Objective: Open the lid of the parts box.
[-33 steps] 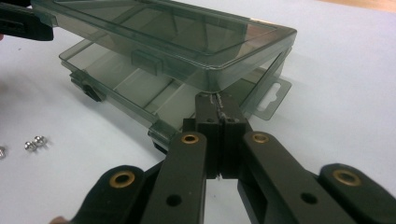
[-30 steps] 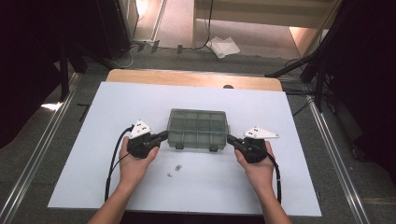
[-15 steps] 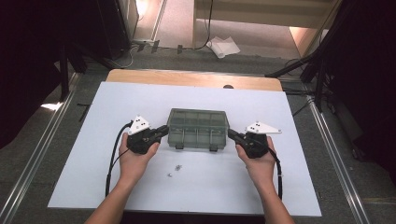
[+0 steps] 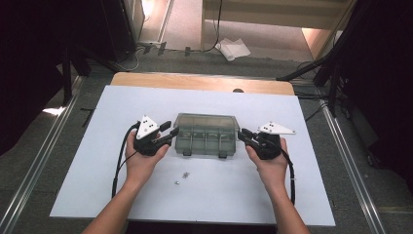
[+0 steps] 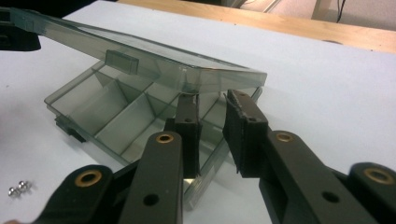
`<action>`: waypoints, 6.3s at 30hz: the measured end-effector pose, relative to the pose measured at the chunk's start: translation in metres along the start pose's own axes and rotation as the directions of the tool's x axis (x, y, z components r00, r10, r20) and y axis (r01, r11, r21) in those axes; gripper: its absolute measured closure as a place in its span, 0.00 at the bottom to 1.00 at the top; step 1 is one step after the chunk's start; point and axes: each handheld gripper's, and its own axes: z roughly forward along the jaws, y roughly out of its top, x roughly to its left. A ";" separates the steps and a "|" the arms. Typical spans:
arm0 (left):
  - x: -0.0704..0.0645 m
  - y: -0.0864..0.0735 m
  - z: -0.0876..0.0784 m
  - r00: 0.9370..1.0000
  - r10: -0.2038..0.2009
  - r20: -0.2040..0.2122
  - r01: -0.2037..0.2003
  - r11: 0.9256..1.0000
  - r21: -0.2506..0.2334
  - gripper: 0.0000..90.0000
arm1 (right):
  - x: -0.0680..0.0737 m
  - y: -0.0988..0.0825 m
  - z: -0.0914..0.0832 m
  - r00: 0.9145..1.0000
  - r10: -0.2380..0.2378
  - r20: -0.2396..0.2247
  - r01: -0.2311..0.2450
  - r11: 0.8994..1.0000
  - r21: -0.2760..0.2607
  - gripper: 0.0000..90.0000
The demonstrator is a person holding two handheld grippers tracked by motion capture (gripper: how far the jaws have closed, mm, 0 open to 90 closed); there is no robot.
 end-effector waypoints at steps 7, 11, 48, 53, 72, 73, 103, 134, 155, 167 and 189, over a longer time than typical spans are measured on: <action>0.005 0.000 0.003 1.000 0.012 -0.013 -0.013 0.999 -0.041 0.68 | 0.000 0.006 0.006 0.999 -0.033 0.002 0.034 0.999 -0.030 0.82; 0.007 0.003 0.006 1.000 0.011 0.008 -0.011 0.999 -0.048 0.73 | 0.000 0.010 0.010 1.000 -0.029 0.008 0.030 0.998 -0.048 0.82; 0.024 0.038 0.034 0.998 -0.049 -0.028 0.047 0.998 -0.050 0.88 | -0.016 0.046 0.028 0.999 -0.010 0.052 0.016 0.992 -0.129 0.90; 0.025 0.042 0.038 0.997 -0.056 -0.048 0.054 0.998 -0.044 0.90 | -0.016 0.048 0.032 0.997 0.001 0.073 0.009 0.990 -0.138 0.90; 0.037 0.052 0.051 0.992 -0.122 -0.038 0.121 0.992 -0.029 0.92 | -0.023 0.061 0.047 0.994 0.034 0.106 -0.022 0.993 -0.119 0.94; 0.038 0.053 0.052 0.992 -0.121 -0.039 0.120 0.992 -0.031 0.92 | -0.025 0.062 0.049 0.994 0.029 0.109 -0.016 0.992 -0.124 0.94; 0.055 0.043 0.079 0.984 -0.178 -0.025 0.179 0.984 0.015 0.92 | -0.040 0.057 0.077 0.990 0.098 0.102 -0.092 0.994 -0.065 0.94; 0.065 0.023 0.102 0.967 -0.253 -0.021 0.253 0.963 0.096 0.91 | -0.050 0.043 0.102 0.986 0.121 0.112 -0.120 0.993 -0.015 0.95; 0.067 0.018 0.108 0.956 -0.292 -0.021 0.292 0.949 0.116 0.91 | -0.056 0.038 0.109 0.985 0.153 0.083 -0.154 0.988 0.011 0.94; 0.067 0.012 0.114 0.956 -0.291 -0.037 0.294 0.944 0.151 0.87 | -0.058 0.033 0.114 0.982 0.163 0.094 -0.166 0.986 0.032 0.94; 0.071 0.008 0.107 0.956 -0.294 -0.028 0.294 0.940 0.174 0.74 | -0.061 0.025 0.110 0.987 0.147 0.061 -0.151 0.987 0.057 0.90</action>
